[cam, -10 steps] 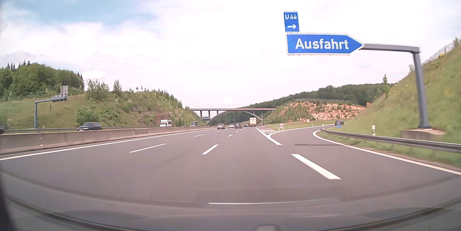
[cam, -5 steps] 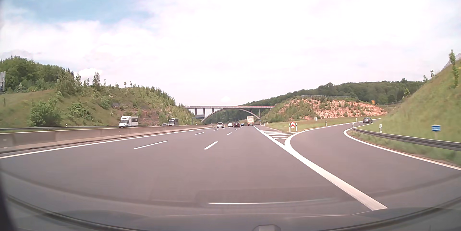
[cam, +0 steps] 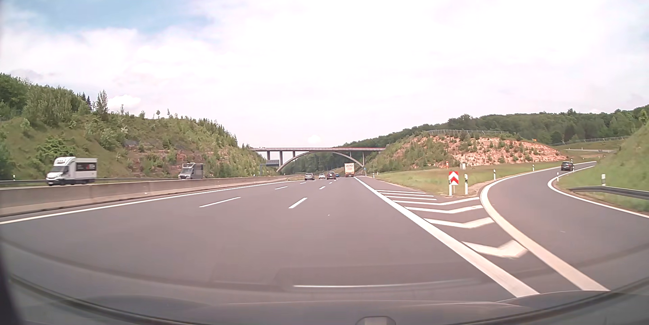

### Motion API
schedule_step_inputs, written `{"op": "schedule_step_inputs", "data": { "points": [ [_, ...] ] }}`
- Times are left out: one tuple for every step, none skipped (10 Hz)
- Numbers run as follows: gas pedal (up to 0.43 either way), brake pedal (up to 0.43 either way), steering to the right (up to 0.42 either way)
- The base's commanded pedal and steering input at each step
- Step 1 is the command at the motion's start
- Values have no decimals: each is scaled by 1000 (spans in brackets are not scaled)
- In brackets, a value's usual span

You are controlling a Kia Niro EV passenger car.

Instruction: Follow the waypoints while adhering to traffic rules and regulations

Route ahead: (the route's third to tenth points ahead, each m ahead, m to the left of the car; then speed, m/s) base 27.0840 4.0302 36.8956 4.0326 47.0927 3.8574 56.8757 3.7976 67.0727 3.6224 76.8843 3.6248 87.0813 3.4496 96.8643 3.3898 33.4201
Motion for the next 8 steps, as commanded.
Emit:
{"op": "schedule_step_inputs", "data": {
  "points": [
    [220,0,3],
    [220,0,2],
    [220,0,2],
    [220,0,2],
    [220,0,1],
    [220,0,1],
    [220,0,0],
    [209,0,0]
  ]
}}
